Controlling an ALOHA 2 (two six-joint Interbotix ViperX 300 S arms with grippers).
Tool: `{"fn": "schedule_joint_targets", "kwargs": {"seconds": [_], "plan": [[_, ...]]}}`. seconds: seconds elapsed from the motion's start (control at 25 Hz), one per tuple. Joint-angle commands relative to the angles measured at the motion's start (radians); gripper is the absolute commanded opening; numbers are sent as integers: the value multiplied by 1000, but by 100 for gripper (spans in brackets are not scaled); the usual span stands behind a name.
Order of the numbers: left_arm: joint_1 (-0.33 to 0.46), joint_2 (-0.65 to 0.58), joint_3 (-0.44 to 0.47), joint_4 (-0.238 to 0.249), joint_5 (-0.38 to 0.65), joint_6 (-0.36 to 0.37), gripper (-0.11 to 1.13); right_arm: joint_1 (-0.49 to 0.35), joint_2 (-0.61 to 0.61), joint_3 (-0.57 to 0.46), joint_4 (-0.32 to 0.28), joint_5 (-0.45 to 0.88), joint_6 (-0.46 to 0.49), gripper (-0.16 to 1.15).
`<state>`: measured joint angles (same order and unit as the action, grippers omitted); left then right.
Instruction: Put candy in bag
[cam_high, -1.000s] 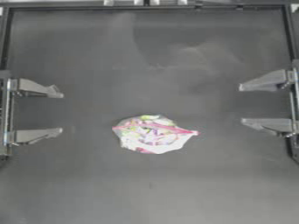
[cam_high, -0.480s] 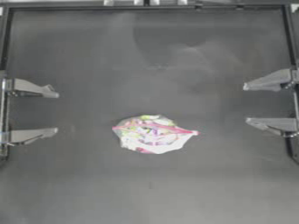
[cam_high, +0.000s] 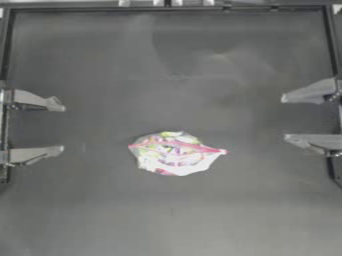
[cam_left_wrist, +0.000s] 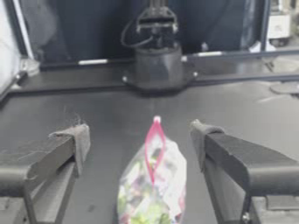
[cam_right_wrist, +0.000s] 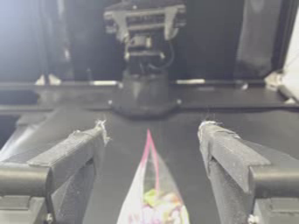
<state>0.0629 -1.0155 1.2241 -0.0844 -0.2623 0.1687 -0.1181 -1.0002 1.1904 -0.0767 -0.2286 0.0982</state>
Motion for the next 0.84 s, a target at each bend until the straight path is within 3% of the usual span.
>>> {"fn": "schedule_joint_targets", "kwargs": {"seconds": [0.04, 0.84], "plan": [[0, -15, -3, -2, -8, 0, 99, 0, -29, 2, 3, -3, 3, 94], [8, -106, 35, -6, -8, -5, 99, -2, -104, 31, 11, -3, 2, 94]]}}
